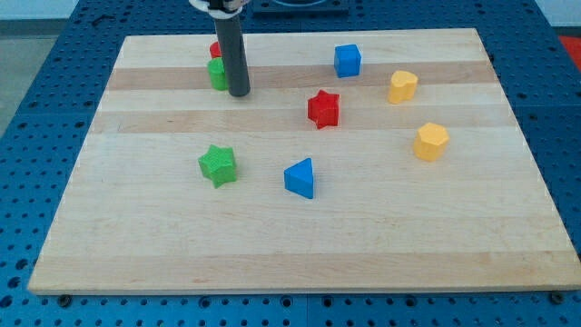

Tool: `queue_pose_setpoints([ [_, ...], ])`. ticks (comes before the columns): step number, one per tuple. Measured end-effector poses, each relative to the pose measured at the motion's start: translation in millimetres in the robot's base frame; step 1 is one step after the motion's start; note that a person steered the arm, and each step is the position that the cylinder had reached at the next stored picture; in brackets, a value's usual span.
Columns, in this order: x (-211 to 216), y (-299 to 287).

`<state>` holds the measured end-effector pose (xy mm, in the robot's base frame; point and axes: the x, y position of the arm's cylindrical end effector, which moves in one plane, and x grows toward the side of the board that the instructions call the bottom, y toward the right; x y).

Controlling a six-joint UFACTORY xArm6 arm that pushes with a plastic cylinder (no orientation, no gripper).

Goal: Move the green star towards the green circle

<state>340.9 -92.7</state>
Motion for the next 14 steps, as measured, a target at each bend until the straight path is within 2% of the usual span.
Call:
queue_pose_setpoints([
  [2,79.7,9.9],
  [6,197.7,-2.4],
  [7,217.5,-24.9],
  [11,143.3,-44.0],
  [12,145.8,-55.0],
  [14,104.2,-46.5],
])
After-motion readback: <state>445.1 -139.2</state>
